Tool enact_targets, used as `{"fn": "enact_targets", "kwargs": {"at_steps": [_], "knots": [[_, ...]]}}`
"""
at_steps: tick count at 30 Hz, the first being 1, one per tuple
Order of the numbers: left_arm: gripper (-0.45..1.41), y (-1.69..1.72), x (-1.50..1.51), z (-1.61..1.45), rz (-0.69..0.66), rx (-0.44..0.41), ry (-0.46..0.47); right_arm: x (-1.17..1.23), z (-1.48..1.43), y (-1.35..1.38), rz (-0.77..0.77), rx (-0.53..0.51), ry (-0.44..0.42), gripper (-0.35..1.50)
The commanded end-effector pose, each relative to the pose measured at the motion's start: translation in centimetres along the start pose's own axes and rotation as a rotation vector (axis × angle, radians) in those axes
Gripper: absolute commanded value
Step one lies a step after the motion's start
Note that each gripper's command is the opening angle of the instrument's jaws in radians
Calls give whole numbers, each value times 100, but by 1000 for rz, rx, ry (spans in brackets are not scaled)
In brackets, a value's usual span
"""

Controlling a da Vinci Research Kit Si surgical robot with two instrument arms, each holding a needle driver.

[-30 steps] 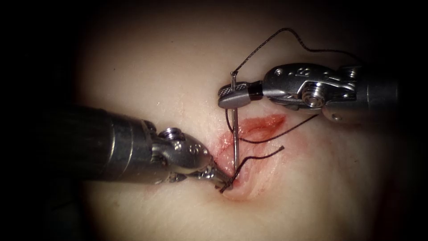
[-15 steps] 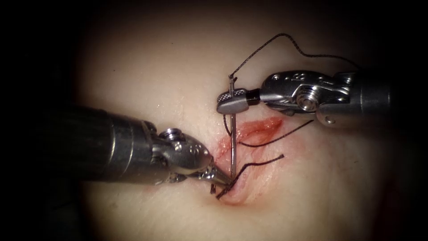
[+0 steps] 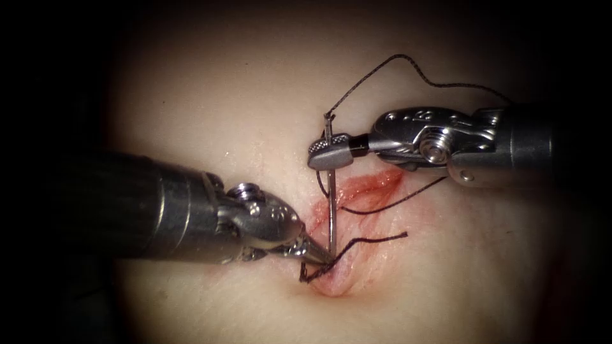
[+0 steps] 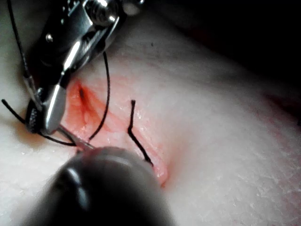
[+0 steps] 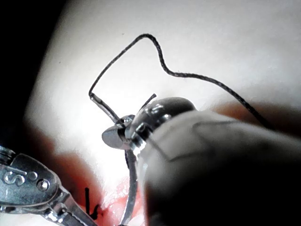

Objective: Wound Closure

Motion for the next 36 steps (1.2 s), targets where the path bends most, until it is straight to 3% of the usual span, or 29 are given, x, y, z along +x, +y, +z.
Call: {"fn": "enact_targets", "kwargs": {"at_steps": [1,18,23,25,31,36], "knots": [[-37,-2,1,7,0,0,0,3,8,2,-3,0,0,-35],[-37,-2,4,0,6,-4,3,-6,10,0,16,3,-8,-35],[-30,-4,12,-25,21,13,39,-6,7,4,27,5,-10,-35],[-18,-14,16,-45,11,62,83,-3,4,5,-46,-19,-8,-35],[-8,-25,19,-58,30,125,121,1,2,3,-81,-35,-3,-35],[-6,-24,20,-57,21,142,129,-5,7,1,74,11,-51,-35]]}}
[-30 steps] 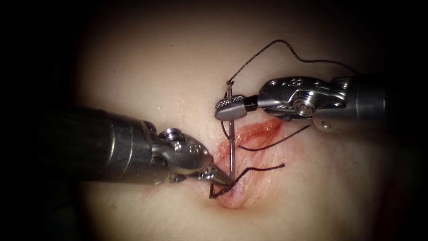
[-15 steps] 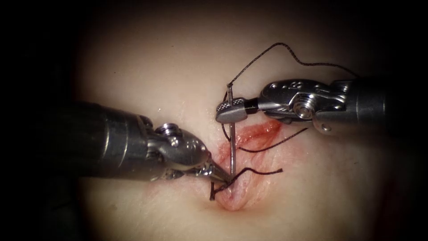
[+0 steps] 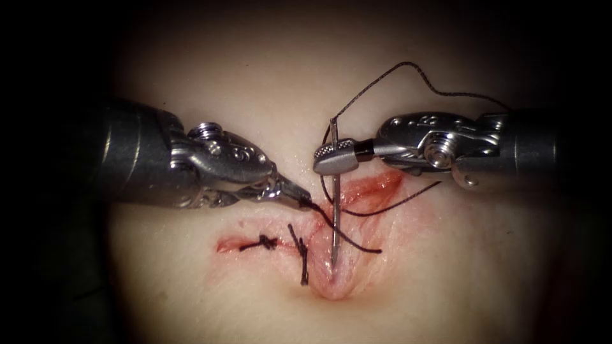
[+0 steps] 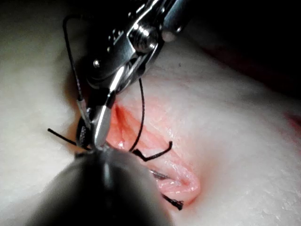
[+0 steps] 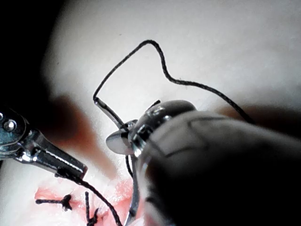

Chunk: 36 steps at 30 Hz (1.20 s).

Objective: Wound Closure

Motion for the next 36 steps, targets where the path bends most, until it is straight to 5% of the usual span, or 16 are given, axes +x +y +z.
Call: {"fn": "enact_targets", "kwargs": {"at_steps": [1,13,36], "knots": [[-6,-1,1,8,0,-1,-2,3,13,1,32,37,-7,-35],[-13,4,1,11,9,-7,-8,2,21,-14,172,224,40,-35],[-21,8,2,12,12,-10,-9,-26,31,-37,357,308,7,-35]]}}
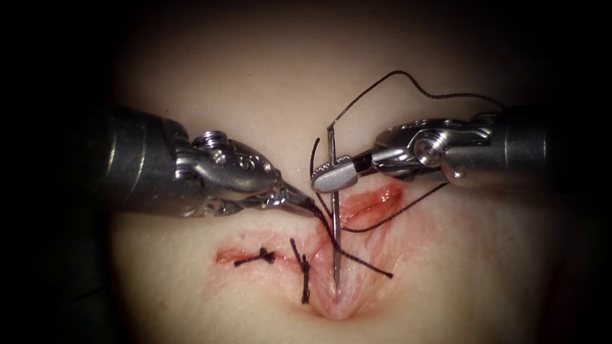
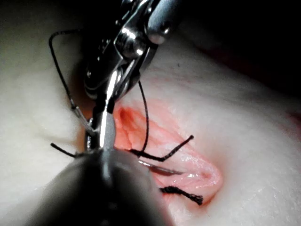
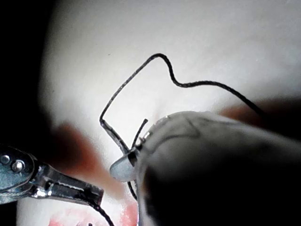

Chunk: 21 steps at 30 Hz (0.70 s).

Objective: Wound Closure

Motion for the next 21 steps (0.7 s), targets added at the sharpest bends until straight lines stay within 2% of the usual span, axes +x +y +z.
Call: {"fn": "enact_targets", "kwargs": {"at_steps": [1,14,21], "knots": [[-21,-1,0,7,0,0,0,2,9,1,10,14,1,-35],[-27,1,0,7,-2,-1,0,-18,17,-17,175,109,-13,-35],[-27,1,0,8,-2,-3,-2,-22,23,-19,189,124,-21,-35]]}}
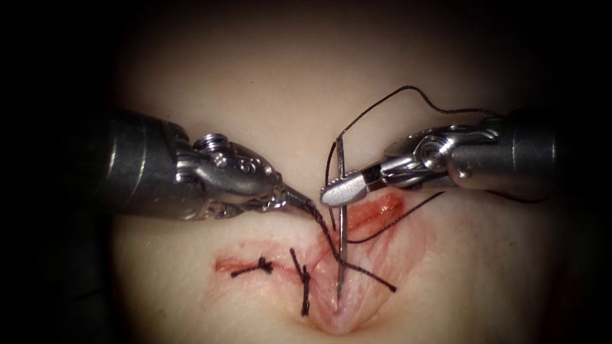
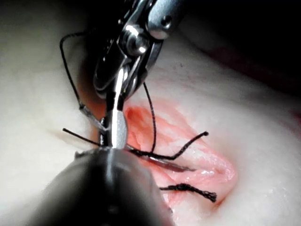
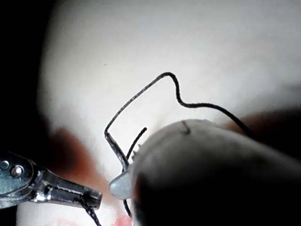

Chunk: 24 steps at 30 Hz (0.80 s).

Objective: Wound Closure

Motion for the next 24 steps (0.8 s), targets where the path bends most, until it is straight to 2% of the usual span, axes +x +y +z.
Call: {"fn": "enact_targets", "kwargs": {"at_steps": [1,6,24], "knots": [[-27,-2,0,7,0,0,0,4,10,3,-4,3,-4,-35],[-27,-1,0,7,0,0,0,0,15,-2,15,63,-4,-35],[-28,-1,0,7,0,0,0,-22,26,-20,136,116,-39,-35]]}}
